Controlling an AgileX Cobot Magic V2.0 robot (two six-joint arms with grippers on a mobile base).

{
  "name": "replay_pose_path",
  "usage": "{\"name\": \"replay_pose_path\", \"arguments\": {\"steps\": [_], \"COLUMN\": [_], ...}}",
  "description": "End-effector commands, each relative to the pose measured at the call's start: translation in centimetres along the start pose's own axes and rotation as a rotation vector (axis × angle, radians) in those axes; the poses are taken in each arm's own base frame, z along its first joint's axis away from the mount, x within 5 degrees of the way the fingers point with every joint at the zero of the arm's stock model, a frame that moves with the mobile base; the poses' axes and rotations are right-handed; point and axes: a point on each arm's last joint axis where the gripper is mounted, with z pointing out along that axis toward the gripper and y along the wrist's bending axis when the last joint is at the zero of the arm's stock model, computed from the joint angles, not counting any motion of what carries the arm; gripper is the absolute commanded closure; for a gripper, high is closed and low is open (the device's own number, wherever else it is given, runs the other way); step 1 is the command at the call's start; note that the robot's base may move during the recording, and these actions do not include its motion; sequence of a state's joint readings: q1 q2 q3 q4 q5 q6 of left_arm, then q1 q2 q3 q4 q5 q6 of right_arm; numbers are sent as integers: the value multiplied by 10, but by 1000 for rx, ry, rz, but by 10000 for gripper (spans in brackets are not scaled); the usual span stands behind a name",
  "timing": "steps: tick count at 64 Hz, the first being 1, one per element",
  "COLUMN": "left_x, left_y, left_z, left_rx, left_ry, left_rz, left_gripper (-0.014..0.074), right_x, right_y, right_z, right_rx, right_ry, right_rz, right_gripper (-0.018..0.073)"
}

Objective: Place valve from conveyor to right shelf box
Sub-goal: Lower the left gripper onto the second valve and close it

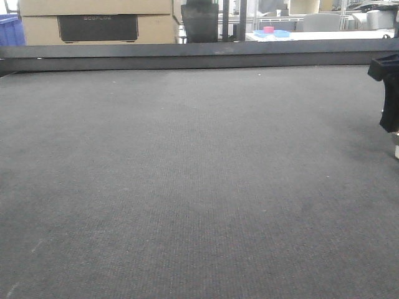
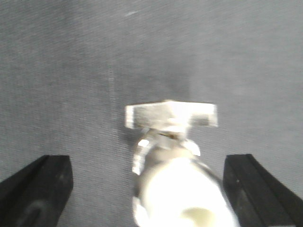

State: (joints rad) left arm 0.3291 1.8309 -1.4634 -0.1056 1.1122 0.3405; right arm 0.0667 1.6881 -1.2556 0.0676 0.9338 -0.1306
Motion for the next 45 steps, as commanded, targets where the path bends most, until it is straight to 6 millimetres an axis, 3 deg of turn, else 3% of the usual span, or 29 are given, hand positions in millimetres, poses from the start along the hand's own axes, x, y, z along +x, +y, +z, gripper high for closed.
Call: {"name": "replay_pose_path", "arguments": {"steps": [1,12,24,37,45], "left_x": [-3,-5,-10,-8,-7], "left_y": [3,-1,-12,-10,-10], "left_z": [2,9,12,14,14], "left_rx": [-17,-12,-35,-69,-65], "left_ry": [-14,4,-5,23,31], "left_rz": [4,16,59,10,4], "left_gripper": [60,62,108,193,325], "right_x": [-1,9,24,32,35], "right_y": [2,6,9,11,11], "right_z": [-33,-92,-136,-150,-150], "right_rx": [17,37,52,53,51], "right_ry": [-120,-316,-467,-489,-468], "right_rz": [-19,-27,-33,-35,-36], "right_gripper": [713,713,713,713,713]}}
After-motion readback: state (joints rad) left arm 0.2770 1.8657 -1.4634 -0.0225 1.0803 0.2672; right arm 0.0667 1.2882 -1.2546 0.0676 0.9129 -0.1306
